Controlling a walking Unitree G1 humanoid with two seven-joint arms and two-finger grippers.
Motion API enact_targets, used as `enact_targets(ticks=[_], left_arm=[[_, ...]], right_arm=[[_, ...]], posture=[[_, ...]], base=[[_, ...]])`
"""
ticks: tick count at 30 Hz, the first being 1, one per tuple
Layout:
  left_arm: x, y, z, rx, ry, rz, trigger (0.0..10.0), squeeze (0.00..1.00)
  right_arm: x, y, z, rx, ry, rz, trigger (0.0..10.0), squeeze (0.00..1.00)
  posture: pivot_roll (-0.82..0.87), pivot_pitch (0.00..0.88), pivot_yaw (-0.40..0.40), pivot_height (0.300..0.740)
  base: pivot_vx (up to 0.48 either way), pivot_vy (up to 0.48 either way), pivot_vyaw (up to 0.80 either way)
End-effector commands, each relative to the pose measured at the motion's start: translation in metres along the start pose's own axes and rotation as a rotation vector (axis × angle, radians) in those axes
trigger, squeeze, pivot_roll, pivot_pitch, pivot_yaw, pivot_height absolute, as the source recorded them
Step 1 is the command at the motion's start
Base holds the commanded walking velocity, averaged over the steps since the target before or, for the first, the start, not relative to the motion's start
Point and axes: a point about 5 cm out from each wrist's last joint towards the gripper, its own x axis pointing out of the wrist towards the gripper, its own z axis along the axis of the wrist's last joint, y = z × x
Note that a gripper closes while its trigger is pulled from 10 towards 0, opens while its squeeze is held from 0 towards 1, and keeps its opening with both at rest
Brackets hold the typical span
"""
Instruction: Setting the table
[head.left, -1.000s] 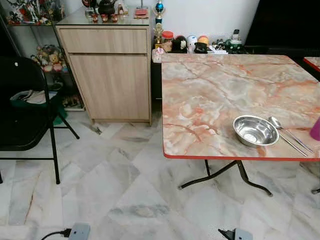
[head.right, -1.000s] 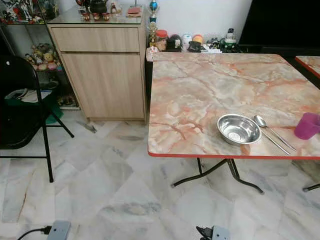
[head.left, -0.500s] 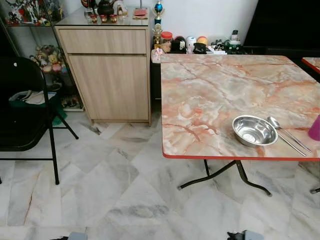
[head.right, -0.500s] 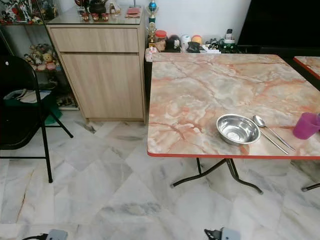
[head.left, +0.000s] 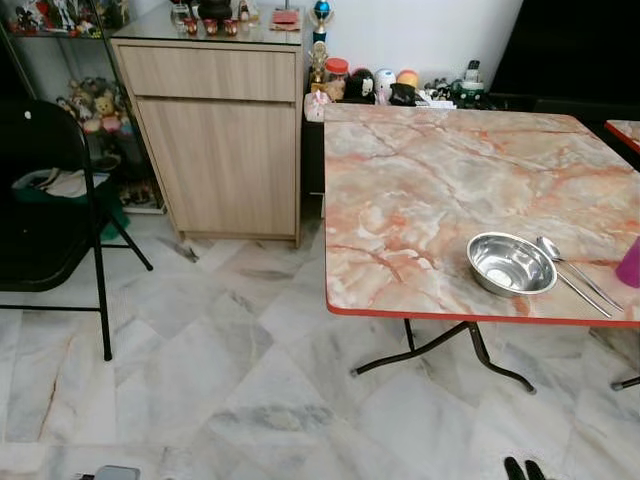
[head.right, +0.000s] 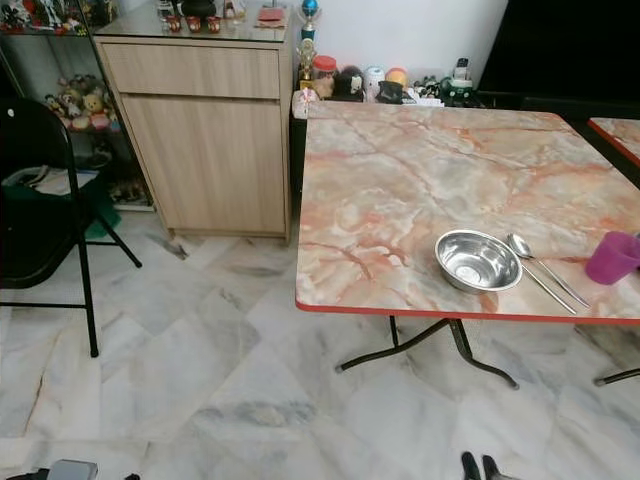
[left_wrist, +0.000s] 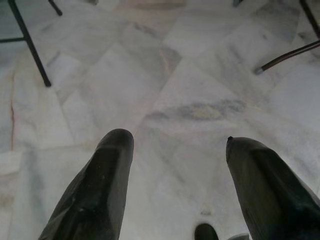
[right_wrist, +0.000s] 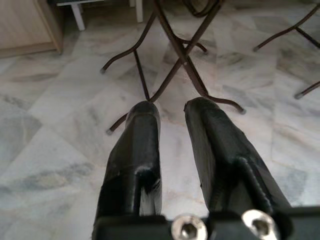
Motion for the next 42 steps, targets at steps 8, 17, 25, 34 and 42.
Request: enact_targets(ticks=[8,17,25,34,42], left_arm=[[0.014,-0.009,-0.020,-0.004,0.249,-0.014,10.0,0.00],[0.027,-0.022,-0.024,-0.039,0.390,0.007,10.0,0.00],[0.019,-0.030,-0.037,-0.062,0.445,0.039,10.0,0.00],[0.018,-0.030,-0.039,-0.057,0.463,0.043,10.0,0.00],[0.015,-0.032,-0.043,-0.059,0.481,0.039,10.0,0.00]], right_arm=[[0.003,-0.027,-0.040,0.062,0.351,-0.187,10.0,0.00],[-0.013,-0.010,-0.071,0.094,0.600,-0.183,10.0,0.00],[-0.008,0.000,-0.072,0.116,0.600,-0.158,10.0,0.00],[0.003,0.011,-0.067,0.122,0.575,-0.130,10.0,0.00],[0.004,0.013,-0.067,0.112,0.579,-0.119,10.0,0.00]], posture=[[0.06,0.082,-0.037,0.740],[0.05,0.075,-0.028,0.740],[0.03,0.080,-0.038,0.740],[0.02,0.076,-0.039,0.740],[0.01,0.058,-0.036,0.740]], base=[[0.000,0.000,0.00],[0.000,0.000,0.00],[0.000,0.000,0.00],[0.000,-0.297,0.00],[0.000,-0.407,0.00]])
